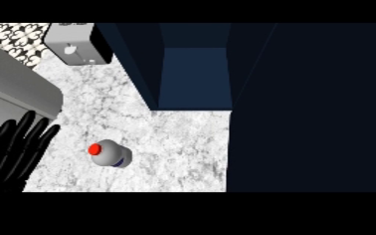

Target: Pick up the bottled water, place it into the cabinet and close the cabinet

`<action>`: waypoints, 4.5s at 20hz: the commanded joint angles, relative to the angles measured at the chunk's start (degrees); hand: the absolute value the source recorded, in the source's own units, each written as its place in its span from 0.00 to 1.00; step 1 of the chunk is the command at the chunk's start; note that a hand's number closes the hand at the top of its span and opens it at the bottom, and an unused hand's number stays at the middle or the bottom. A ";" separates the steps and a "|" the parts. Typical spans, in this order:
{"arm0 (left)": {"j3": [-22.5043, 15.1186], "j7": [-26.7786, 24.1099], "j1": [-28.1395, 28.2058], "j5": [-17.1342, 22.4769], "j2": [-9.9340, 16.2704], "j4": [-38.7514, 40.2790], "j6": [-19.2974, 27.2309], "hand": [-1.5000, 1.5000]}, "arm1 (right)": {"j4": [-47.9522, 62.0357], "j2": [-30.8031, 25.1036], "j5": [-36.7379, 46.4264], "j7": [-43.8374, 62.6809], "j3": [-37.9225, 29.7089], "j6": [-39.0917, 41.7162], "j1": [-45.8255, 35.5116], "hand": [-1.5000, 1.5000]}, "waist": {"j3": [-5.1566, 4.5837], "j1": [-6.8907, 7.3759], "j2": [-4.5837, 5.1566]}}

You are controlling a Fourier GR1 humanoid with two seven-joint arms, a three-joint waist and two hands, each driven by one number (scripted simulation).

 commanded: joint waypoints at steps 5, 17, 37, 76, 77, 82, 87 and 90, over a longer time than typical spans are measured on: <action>-0.31 -1.42 11.31 -2.34 -2.11 -5.23 -3.93 0.00 | -12.11 -1.13 -2.15 1.48 2.29 2.65 12.94 0.00 | 0.00 -0.10 -0.02; 1.96 -1.83 6.80 -7.64 -5.56 1.60 -2.23 0.00 | -11.45 -0.18 2.67 -5.78 7.21 3.92 20.82 0.00 | 0.02 -0.71 0.11; 7.84 -27.67 -8.33 -20.34 -7.52 46.00 -2.43 0.00 | -15.32 -2.65 1.67 -12.66 8.01 7.87 31.77 0.00 | -0.05 -1.06 0.22; 13.59 -60.98 -31.58 -15.81 -12.18 102.78 -1.25 1.00 | -13.11 -2.77 3.49 -20.76 9.29 10.61 39.67 0.00 | -0.22 -1.46 0.57; 14.56 -61.06 -29.37 -15.62 -12.19 100.21 -1.34 1.00 | -12.93 -2.86 2.02 -20.05 8.78 10.48 38.06 0.00 | -0.11 -0.53 0.46; 8.51 -64.58 -28.09 -14.02 -12.22 98.71 0.37 1.00 | -10.54 -2.92 5.21 -21.95 10.00 10.49 38.70 0.00 | -0.05 -0.78 0.18; 1.27 -62.67 -28.87 -8.28 -12.29 97.82 1.81 1.00 | -8.43 -2.45 4.24 -24.94 9.53 11.36 40.39 0.00 | -0.03 -1.11 0.05; -3.56 -55.67 -32.28 -1.97 -12.33 93.18 3.43 1.00 | -10.94 -3.93 1.48 -20.99 6.50 10.84 37.36 0.00 | 0.01 -0.37 0.12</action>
